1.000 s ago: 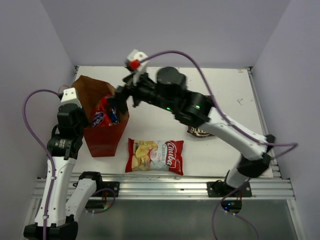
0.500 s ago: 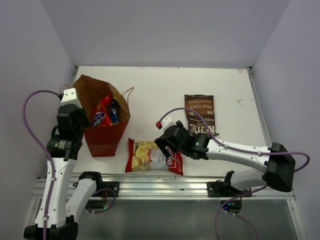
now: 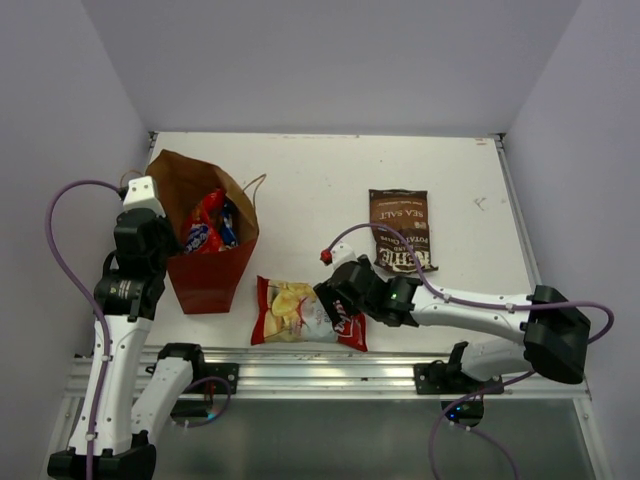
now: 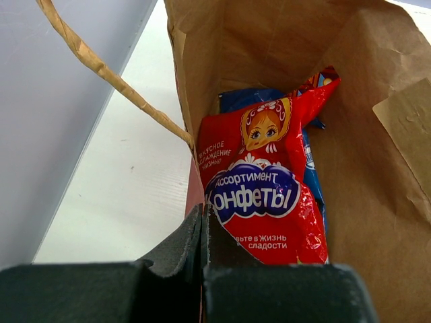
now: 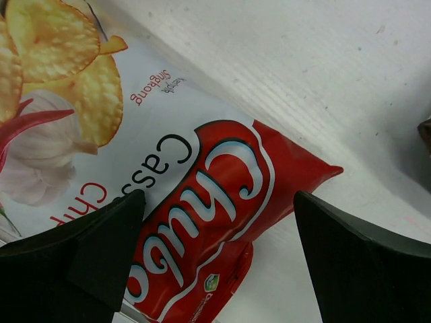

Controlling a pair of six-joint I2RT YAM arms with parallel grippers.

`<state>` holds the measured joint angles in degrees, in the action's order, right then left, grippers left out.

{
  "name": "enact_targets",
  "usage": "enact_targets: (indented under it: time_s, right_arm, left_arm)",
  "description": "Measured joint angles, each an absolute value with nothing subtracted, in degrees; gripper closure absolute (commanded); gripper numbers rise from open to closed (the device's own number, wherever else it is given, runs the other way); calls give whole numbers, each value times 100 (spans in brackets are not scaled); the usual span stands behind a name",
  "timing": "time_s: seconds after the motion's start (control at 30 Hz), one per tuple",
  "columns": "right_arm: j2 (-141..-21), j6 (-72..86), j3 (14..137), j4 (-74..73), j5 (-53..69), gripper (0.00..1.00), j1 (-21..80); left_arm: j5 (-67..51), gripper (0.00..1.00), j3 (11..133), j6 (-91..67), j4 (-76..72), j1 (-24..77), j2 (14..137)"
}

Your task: Place the snacks into the paper bag

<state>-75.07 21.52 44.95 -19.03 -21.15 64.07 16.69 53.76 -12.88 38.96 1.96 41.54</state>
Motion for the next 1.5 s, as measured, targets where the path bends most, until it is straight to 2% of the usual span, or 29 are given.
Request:
enact_targets:
  time_s: [0.13,0.17,0.3,0.5,0.57,0.6,0.67,0.73,0.93,1.07,1.33,1.5]
  right_arm:
    - [-7546,2349,4340,-1802,-1876,14,6399]
    - [-7546,2373,4335,-1776,-1841,25,6396]
    - [-7548,2488,4246,-1647,-1671,40,6396]
    - [-7609,2598,4112,-1352,-1380,55,6390]
    - [-7647,2633,4082,-1214,-1295,57,6383]
    - [-7666,2646,4073,-1170,-1247,57,6379]
    - [-7690,2698,4073,-1133,-1225,24,6375]
    - [-7649,2685,4086,-1221,-1269,1,6372]
    - [-6816,2735,4066,-2185,-1726,1,6383]
    - [-5959,2967,3675,-2300,-1839,1,6353]
    - [-5964,3468,2672,-2045,-1400,2,6294]
    - [-5953,3717,2259,-1219,-838,4,6169]
  left_arm:
    - [1669,100,5376,-1288,3894,196,4154]
    - [1669,100,5376,-1288,3894,196,4156]
    - [1669,100,5376,-1288,3894,196,4156]
    - [1669,100,5376,-1288,3892,196,4154]
    - [1669,100,5376,-1288,3892,196,4154]
    - [1669,100,5376,-1288,3892,196,4154]
    - [1669,100,5376,-1286,3892,196,4154]
    - [1669,100,5376,-1286,3892,196,4154]
    - [1658,100,5371,-1288,3885,196,4154]
    - [1629,100,5360,-1286,3872,196,4154]
    - [1605,100,5356,-1286,3870,196,4132]
    - [1603,100,5354,-1286,3872,196,4112]
